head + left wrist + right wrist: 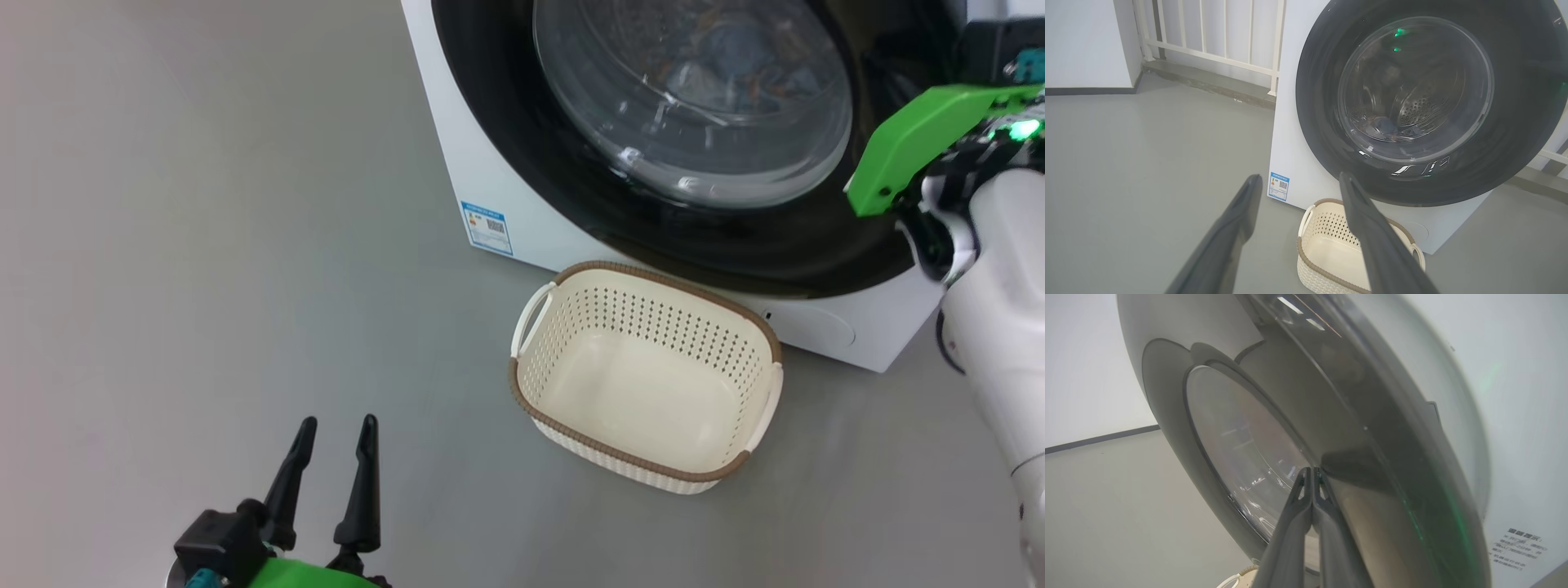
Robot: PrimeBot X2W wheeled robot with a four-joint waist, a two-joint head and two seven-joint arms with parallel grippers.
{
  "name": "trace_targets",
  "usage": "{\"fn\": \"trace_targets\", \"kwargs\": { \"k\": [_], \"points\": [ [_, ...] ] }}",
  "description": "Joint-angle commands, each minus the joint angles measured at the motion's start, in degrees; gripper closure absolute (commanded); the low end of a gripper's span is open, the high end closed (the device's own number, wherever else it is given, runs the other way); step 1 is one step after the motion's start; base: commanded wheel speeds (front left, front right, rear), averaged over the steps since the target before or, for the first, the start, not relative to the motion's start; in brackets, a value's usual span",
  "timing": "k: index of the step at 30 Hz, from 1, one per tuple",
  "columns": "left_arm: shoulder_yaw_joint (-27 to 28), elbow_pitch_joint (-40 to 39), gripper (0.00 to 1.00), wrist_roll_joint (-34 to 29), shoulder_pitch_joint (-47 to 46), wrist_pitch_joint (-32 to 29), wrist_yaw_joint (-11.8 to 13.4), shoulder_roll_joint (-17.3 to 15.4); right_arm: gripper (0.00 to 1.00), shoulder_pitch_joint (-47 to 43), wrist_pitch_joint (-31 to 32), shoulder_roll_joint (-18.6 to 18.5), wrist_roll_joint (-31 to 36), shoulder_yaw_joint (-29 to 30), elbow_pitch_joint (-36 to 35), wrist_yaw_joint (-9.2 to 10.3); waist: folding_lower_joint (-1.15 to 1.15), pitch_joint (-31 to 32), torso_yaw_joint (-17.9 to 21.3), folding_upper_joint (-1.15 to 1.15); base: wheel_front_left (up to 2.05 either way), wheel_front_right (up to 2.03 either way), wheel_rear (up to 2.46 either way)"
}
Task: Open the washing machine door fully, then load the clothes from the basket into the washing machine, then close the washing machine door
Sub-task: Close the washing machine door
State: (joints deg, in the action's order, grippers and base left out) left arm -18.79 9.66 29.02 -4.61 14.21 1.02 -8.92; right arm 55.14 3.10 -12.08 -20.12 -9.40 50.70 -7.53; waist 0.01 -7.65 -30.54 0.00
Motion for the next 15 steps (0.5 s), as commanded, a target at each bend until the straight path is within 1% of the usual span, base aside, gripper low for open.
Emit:
{"fn": "trace_targets", "kwargs": {
  "k": [1, 6, 7, 12, 15],
  "points": [
    [2.6, -1.9, 0.0, -1.0, -2.3, 0.8, -0.4, -0.1, 1.0, 3.5, -0.9, -0.7, 0.8, -0.4, 0.1, 0.04, -0.01, -1.7, -0.6, 0.0, 0.0, 0.0, 0.0],
    [3.9, -2.5, 0.0, -1.9, -2.2, 0.8, -1.0, 1.5, 1.0, 7.1, -2.7, -1.0, 2.0, 0.4, 3.5, 0.04, -0.01, -2.8, -0.9, 0.0, 0.0, 0.0, 0.0],
    [4.5, -2.6, 0.0, -2.4, -2.0, 0.8, -1.2, 2.2, 1.0, 8.7, -4.0, -1.0, 2.8, 1.0, 5.3, 0.04, -0.01, -3.2, -1.0, 0.0, 0.0, 0.0, 0.0],
    [5.9, -2.7, 0.0, -3.6, -1.7, 0.8, -2.2, 3.3, 1.0, 12.0, -8.0, -1.0, 5.5, 3.1, 10.0, 0.04, -0.01, -3.7, -1.1, 0.0, 0.0, 0.0, 0.0],
    [6.7, -2.4, 0.0, -4.1, -1.6, 0.8, -2.7, 3.8, 1.0, 13.1, -10.3, -0.2, 6.9, 4.0, 12.6, 0.04, -0.01, -3.6, -1.1, 0.0, 0.0, 0.0, 0.0]
  ]
}}
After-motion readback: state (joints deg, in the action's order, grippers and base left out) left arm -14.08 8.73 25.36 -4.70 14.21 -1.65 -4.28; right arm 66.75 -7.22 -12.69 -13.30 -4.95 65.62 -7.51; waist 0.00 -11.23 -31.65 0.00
